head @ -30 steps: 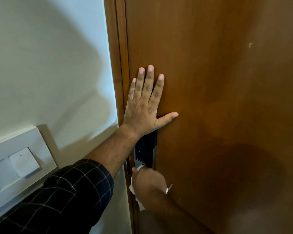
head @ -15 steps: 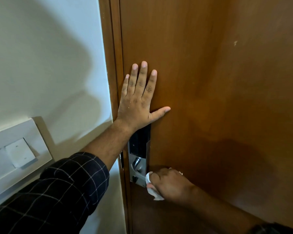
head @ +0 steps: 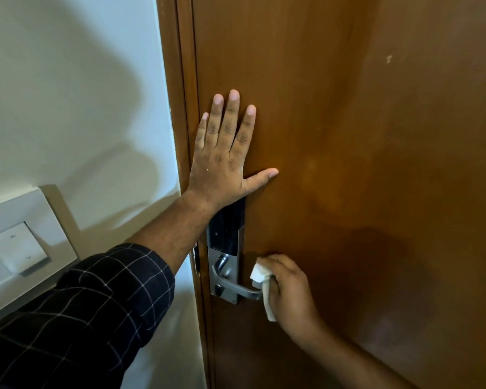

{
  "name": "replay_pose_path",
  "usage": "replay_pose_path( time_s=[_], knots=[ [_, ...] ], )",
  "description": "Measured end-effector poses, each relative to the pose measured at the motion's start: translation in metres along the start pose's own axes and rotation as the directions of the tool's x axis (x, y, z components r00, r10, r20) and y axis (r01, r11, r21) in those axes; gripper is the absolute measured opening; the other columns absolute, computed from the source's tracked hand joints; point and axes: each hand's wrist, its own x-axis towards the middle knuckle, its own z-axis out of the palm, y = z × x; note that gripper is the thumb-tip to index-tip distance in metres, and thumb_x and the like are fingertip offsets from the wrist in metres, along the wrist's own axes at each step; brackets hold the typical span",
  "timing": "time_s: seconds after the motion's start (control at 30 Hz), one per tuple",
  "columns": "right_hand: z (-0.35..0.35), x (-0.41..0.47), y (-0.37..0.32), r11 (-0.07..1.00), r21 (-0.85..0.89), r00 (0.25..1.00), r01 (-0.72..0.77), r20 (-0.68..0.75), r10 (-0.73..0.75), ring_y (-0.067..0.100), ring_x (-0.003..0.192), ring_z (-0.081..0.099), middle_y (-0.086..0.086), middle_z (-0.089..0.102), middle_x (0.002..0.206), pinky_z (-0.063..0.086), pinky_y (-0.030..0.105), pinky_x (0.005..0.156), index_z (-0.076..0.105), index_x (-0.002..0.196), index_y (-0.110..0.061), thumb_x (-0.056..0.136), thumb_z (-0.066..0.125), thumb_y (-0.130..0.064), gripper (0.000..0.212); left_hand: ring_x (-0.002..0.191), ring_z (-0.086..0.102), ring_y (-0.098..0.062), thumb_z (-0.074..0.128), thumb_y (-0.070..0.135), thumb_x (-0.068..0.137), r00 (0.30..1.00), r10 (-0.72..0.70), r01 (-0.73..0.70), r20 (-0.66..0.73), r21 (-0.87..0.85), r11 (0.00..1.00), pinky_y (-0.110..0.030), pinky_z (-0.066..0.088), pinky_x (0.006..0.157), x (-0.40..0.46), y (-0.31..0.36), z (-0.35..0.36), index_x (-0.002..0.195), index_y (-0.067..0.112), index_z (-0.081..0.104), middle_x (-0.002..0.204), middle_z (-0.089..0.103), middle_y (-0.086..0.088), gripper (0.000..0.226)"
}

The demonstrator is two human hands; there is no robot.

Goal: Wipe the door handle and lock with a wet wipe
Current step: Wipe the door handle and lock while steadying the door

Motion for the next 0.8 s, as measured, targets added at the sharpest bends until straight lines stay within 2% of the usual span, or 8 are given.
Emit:
replay_pose_path(
  time_s=[0.1,0.2,0.3,0.37,0.47,0.6,0.73,0.8],
  knots=[
    [0.029,-0.023,-0.009,0.961,-0.225,0.987,0.159,0.063,-0.148,0.019,0.117,0.057,0.005,0.064,0.125,0.042,0.042,0.107,0.061,0.124,-0.014,0.083,0.06,-0.004,0.043,0.149,0.013,-0.035,0.038,0.081,0.08,1.0,-0.005,0.005,0.007,0.004,1.0,-0.048,0.005,0.121,-0.001,0.001,-0.001,0.153,0.016,0.013,0.159,0.022,-0.018,0.101],
    [0.051,-0.041,0.005,0.732,-0.534,0.903,0.423,0.188,-0.385,0.034,0.135,0.041,0.018,0.05,0.142,0.026,0.061,0.111,0.05,0.133,-0.005,0.089,0.052,-0.017,0.046,0.149,0.013,-0.036,0.036,0.081,0.081,1.0,-0.005,0.005,0.012,0.002,1.0,-0.05,0.007,0.121,-0.002,0.001,-0.002,0.153,0.016,0.011,0.16,0.021,-0.018,0.1],
    [0.055,-0.031,0.006,0.509,-0.635,0.803,0.581,0.349,-0.482,0.034,0.141,0.03,0.018,0.038,0.15,0.024,0.054,0.115,0.044,0.137,-0.002,0.092,0.033,-0.018,0.049,0.149,0.013,-0.036,0.036,0.08,0.082,1.0,-0.001,0.001,0.007,0.001,1.0,-0.05,0.008,0.12,-0.002,0.001,-0.003,0.153,0.016,0.012,0.16,0.021,-0.019,0.099],
    [0.062,-0.013,-0.008,0.432,-0.671,0.786,0.602,0.405,-0.467,0.034,0.14,0.031,0.019,0.036,0.151,0.024,0.047,0.115,0.042,0.138,0.0,0.092,0.028,-0.019,0.052,0.148,0.014,-0.036,0.037,0.08,0.082,1.0,0.002,-0.002,0.006,-0.002,1.0,-0.05,0.007,0.12,-0.002,0.001,-0.002,0.153,0.016,0.011,0.159,0.021,-0.019,0.099],
    [0.086,0.017,-0.031,0.39,-0.705,0.802,0.593,0.472,-0.366,0.041,0.142,0.023,0.026,0.023,0.154,0.025,0.051,0.115,0.031,0.141,0.008,0.098,0.031,-0.014,0.048,0.148,0.013,-0.036,0.037,0.08,0.081,1.0,0.007,-0.007,0.014,0.0,1.0,-0.049,0.006,0.12,-0.001,0.0,-0.002,0.153,0.016,0.01,0.159,0.021,-0.019,0.1],
    [0.096,0.033,-0.042,0.44,-0.705,0.827,0.557,0.517,-0.22,0.044,0.135,0.031,0.03,0.031,0.15,0.044,0.047,0.101,0.037,0.138,0.01,0.092,0.054,-0.01,0.053,0.148,0.013,-0.037,0.037,0.08,0.082,1.0,0.019,-0.019,0.02,0.001,1.0,-0.05,0.006,0.121,-0.002,-0.001,-0.002,0.153,0.015,0.011,0.159,0.021,-0.02,0.099],
    [0.062,0.025,-0.023,0.565,-0.535,0.773,0.628,0.514,-0.372,0.033,0.141,0.024,0.018,0.02,0.158,0.03,0.045,0.112,0.01,0.15,-0.007,0.095,0.043,-0.014,0.064,0.148,0.014,-0.037,0.037,0.08,0.082,1.0,0.023,-0.023,0.02,-0.011,1.0,-0.051,0.008,0.12,-0.002,0.0,-0.003,0.152,0.015,0.013,0.159,0.022,-0.02,0.098],
    [0.035,0.015,0.002,0.522,-0.489,0.715,0.699,0.453,-0.532,0.025,0.141,0.029,0.01,0.034,0.154,0.031,0.041,0.114,0.022,0.149,-0.011,0.095,0.047,-0.016,0.06,0.148,0.014,-0.037,0.037,0.08,0.082,1.0,0.022,-0.021,0.022,-0.02,1.0,-0.052,0.009,0.12,-0.001,-0.001,-0.003,0.152,0.015,0.013,0.159,0.022,-0.02,0.098]
  ],
)
